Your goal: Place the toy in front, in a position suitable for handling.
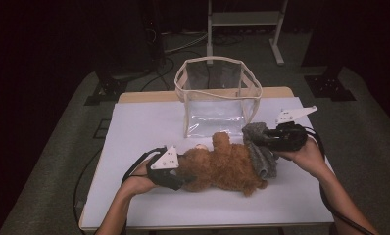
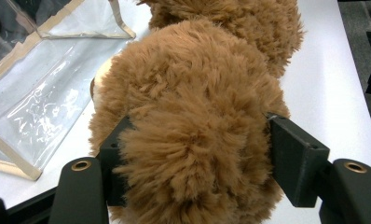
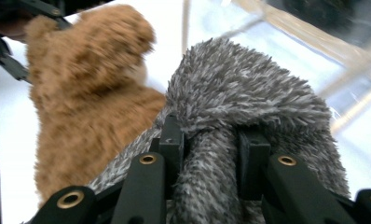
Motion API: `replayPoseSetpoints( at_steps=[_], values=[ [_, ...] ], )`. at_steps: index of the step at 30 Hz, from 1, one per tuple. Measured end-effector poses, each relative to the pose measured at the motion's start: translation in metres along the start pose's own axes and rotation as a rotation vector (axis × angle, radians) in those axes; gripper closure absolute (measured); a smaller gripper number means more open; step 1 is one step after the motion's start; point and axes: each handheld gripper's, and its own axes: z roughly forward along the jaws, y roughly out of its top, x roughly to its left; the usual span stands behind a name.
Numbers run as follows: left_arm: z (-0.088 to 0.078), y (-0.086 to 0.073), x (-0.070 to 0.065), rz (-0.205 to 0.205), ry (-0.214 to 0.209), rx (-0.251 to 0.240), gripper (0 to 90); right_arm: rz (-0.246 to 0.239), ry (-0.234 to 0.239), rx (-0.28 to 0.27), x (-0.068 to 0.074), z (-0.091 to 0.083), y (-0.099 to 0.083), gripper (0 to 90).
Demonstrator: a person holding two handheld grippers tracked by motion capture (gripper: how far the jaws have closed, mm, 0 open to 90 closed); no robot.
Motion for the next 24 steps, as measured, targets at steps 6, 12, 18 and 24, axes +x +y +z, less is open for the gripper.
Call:
replayPoseSetpoints(
  at_steps=[6, 12, 18, 24],
  values=[
    [-0.002, -0.002, 0.0, 0.005, -0.002, 0.001, 33.8, -0.024, -0.001, 0.03, -0.002, 0.018, 0.011, 67.9],
    [-0.002, -0.003, 0.001, -0.004, -0.003, -0.006, 33.7, 0.071, -0.021, 0.017, -0.027, 0.014, -0.007, 67.9],
    [0.001, 0.0, -0.001, 0.008, 0.001, -0.001, 33.9, 0.1, -0.016, -0.007, -0.02, -0.007, -0.03, 67.9],
    [0.003, 0.002, -0.002, 0.003, 0.006, -0.003, 34.1, 0.014, 0.036, -0.018, 0.009, -0.009, -0.016, 67.8]
  ],
)
